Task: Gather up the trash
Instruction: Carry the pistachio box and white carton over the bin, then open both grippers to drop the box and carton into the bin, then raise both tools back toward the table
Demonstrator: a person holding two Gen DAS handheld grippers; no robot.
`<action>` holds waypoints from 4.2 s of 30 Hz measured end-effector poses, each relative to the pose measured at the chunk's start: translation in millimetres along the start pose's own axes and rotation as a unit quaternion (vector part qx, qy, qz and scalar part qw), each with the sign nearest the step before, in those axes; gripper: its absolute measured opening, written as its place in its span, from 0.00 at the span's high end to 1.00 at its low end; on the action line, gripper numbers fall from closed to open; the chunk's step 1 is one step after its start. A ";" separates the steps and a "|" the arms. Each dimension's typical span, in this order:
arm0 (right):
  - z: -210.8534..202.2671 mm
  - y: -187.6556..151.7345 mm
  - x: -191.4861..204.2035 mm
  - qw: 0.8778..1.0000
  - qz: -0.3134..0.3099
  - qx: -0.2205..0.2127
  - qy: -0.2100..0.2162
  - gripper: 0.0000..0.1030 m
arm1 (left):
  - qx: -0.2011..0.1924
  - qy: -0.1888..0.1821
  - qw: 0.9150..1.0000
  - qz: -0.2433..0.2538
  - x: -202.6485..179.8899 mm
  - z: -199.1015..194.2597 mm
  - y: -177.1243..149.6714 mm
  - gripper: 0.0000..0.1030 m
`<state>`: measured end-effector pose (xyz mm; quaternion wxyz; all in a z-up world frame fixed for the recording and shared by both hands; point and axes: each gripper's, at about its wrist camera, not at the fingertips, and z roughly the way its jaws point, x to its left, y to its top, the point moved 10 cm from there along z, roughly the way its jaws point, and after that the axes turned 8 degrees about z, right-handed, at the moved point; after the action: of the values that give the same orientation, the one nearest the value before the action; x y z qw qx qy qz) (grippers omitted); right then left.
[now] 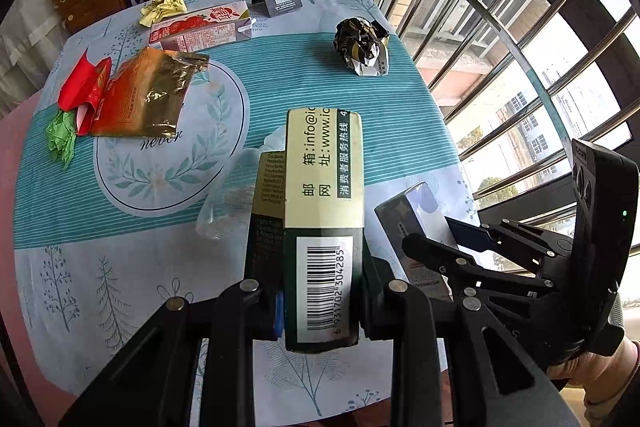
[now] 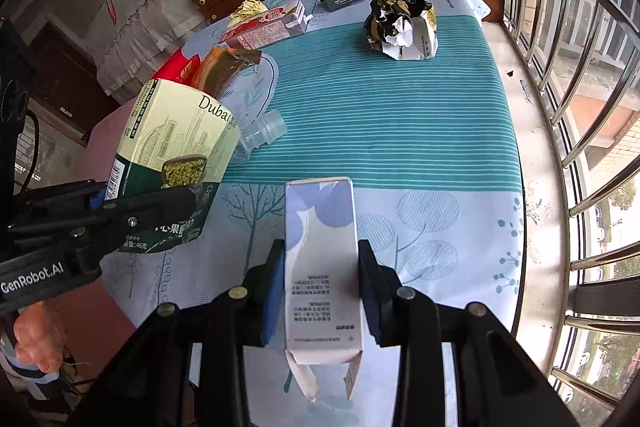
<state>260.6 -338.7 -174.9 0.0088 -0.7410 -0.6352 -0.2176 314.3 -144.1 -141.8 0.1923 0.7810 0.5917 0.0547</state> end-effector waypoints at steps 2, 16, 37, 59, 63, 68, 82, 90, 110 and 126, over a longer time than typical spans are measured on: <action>-6.8 -5.9 8.9 1.000 0.004 -0.009 0.001 0.67 | -0.011 -0.004 1.000 0.001 6.5 -19.0 -11.1 0.76; -35.3 -107.1 108.3 0.999 0.026 -0.033 0.004 0.67 | -0.046 -0.009 0.999 -0.003 90.4 -121.2 -153.8 0.76; 68.0 -307.9 123.7 0.993 0.048 0.088 -0.060 0.67 | 0.053 -0.012 0.994 0.093 75.8 -26.5 -347.6 0.76; 260.9 -358.8 -39.7 0.966 0.221 0.089 -0.096 0.45 | 0.070 -0.006 0.997 0.022 55.6 214.5 -390.3 0.18; 257.9 -344.4 -43.6 0.967 0.222 0.078 -0.097 0.41 | 0.055 0.008 0.998 0.012 70.2 211.0 -376.4 0.12; 239.1 -336.4 -31.3 0.970 0.211 0.071 -0.093 0.41 | 0.029 0.020 0.999 0.012 72.9 178.4 -366.3 0.10; 74.5 -298.4 49.3 0.987 0.149 0.034 -0.058 0.41 | -0.015 0.061 0.998 0.006 77.3 -11.8 -325.4 0.10; -24.8 -238.5 100.4 0.996 0.076 -0.023 -0.028 0.41 | -0.094 0.106 0.990 -0.023 86.8 -128.9 -258.7 0.10; -87.4 -68.6 179.7 0.992 -0.065 -0.100 0.041 0.41 | -0.153 0.200 0.962 -0.108 155.0 -211.2 -136.0 0.13; 25.2 58.2 201.4 0.995 0.060 -0.085 0.010 0.47 | -0.063 0.115 0.987 -0.093 314.6 -72.1 -6.8 0.13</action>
<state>343.3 -153.7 -115.1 -0.0354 -0.7734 -0.5689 -0.2773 378.0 171.8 -122.6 0.1760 0.6974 0.6754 0.1629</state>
